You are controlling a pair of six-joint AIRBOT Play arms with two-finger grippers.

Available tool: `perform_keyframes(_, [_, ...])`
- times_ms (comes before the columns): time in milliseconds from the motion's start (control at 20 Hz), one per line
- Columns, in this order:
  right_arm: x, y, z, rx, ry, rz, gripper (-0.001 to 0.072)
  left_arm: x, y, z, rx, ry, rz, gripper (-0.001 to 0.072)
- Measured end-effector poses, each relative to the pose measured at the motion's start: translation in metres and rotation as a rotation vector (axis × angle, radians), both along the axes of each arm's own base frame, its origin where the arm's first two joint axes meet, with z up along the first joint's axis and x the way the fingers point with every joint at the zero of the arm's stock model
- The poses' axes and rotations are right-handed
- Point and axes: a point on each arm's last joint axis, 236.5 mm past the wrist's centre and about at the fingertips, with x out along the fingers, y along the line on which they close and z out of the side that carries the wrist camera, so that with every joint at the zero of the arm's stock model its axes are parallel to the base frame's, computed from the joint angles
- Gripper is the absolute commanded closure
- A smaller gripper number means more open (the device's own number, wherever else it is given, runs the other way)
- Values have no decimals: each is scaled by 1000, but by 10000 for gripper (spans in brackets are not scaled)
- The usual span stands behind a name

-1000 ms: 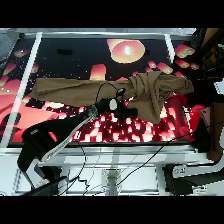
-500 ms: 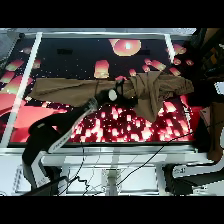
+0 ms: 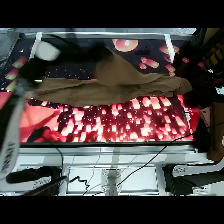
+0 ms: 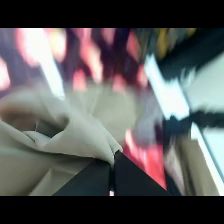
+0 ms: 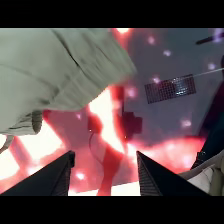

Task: Fold the clothes and pants, and hang the long-sleeved shirts on hangers.

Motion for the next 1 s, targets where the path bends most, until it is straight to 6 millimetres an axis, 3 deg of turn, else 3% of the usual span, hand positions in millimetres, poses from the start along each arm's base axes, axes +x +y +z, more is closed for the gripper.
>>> perform_keyframes(100, [0, 1, 0, 11, 0, -2, 277, -5, 46, 48, -6, -121, 80, 695])
perform_keyframes(200, [-1, 2, 0, 19, 0, -3, 277, -12, 88, 79, 1, -196, 156, 696])
perform_keyframes(300, [-1, 3, 0, 24, 1, -4, 277, -16, 123, 92, 20, -224, 217, 696])
perform_keyframes(400, [0, 4, 0, 31, -3, -4, 277, -20, 151, 87, 62, -205, 249, 696])
perform_keyframes(500, [6, 10, 2, 61, -32, -3, 271, -24, 173, 66, 144, -144, 256, 695])
perform_keyframes(550, [11, 17, 2, 91, -52, -1, 234, -27, 182, 49, 199, -99, 252, 696])
perform_keyframes(650, [27, 37, 1, 179, -97, 10, 82, -34, 202, 5, 331, 26, 236, 696])
perform_keyframes(700, [35, 49, -2, 223, -111, 22, 41, -39, 211, -16, 383, 92, 228, 695])
perform_keyframes(800, [49, 78, -14, 290, -107, 59, 35, -47, 226, -58, 461, 226, 215, 696])
perform_keyframes(1000, [82, 155, -47, 354, -89, 173, 39, -60, 243, -129, 523, 430, 193, 695])
